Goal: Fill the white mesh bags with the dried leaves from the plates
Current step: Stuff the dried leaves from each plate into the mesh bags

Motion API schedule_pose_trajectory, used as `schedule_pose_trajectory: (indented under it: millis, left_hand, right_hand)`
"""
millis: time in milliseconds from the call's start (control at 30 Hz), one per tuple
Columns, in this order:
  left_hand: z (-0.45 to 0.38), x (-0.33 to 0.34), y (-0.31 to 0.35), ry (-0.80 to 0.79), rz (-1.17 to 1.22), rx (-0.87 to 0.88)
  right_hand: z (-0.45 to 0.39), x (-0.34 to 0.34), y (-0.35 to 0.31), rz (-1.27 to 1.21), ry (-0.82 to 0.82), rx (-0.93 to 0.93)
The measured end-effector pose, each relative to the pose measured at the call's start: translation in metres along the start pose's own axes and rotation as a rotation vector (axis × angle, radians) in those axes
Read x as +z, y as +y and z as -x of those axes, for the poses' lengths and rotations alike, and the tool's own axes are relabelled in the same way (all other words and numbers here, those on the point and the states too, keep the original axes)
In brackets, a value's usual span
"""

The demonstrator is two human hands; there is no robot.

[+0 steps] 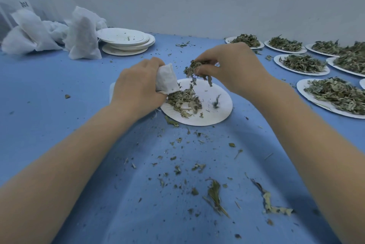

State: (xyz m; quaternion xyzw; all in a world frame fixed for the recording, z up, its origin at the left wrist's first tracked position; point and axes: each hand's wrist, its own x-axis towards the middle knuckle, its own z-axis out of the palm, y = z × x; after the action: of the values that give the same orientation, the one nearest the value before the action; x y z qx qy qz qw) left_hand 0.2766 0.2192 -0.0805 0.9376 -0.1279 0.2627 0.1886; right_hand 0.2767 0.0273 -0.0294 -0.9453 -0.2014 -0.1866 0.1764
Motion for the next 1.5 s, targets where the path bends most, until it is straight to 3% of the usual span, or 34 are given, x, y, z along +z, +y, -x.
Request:
schedule_pose_trajectory:
  millis: [200,400,633,800,1000,1133,1233,1300,1400,1500]
  left_hand:
    - [0.0,0.0,0.007,-0.004,0.046,0.001]
    - [0.003,0.003,0.013,-0.032,0.127,0.059]
    - [0.001,0.001,0.01,-0.021,0.158,0.024]
    - [0.002,0.002,0.013,-0.015,0.194,0.025]
    - [0.003,0.006,0.019,0.024,0.094,0.055]
    - [0.001,0.004,0.015,0.015,0.157,-0.02]
    - [0.0,0.001,0.015,0.028,0.203,-0.044]
    - [0.001,0.0,0.016,0.046,0.236,-0.039]
    - [0.002,0.002,0.019,0.069,0.225,0.016]
    - [0.001,0.003,0.019,0.086,0.168,0.071]
  right_hand:
    - [0.005,0.007,-0.017,-0.193,-0.027,-0.081]
    - [0.004,0.016,-0.024,-0.022,-0.067,-0.136]
    - [0.007,0.004,-0.019,-0.493,-0.324,-0.012]
    - [0.008,0.008,-0.022,-0.42,-0.149,0.035]
    - [0.006,0.022,-0.032,-0.125,-0.164,0.008]
    - [0.009,0.01,-0.027,-0.446,-0.259,0.006]
    - [0.01,0.006,-0.023,-0.693,-0.167,0.051]
    - [0.008,0.011,-0.025,-0.63,-0.04,0.111]
    - [0.008,0.021,-0.032,-0.245,0.027,0.022]
    - [0.007,0.019,-0.03,-0.367,-0.094,0.017]
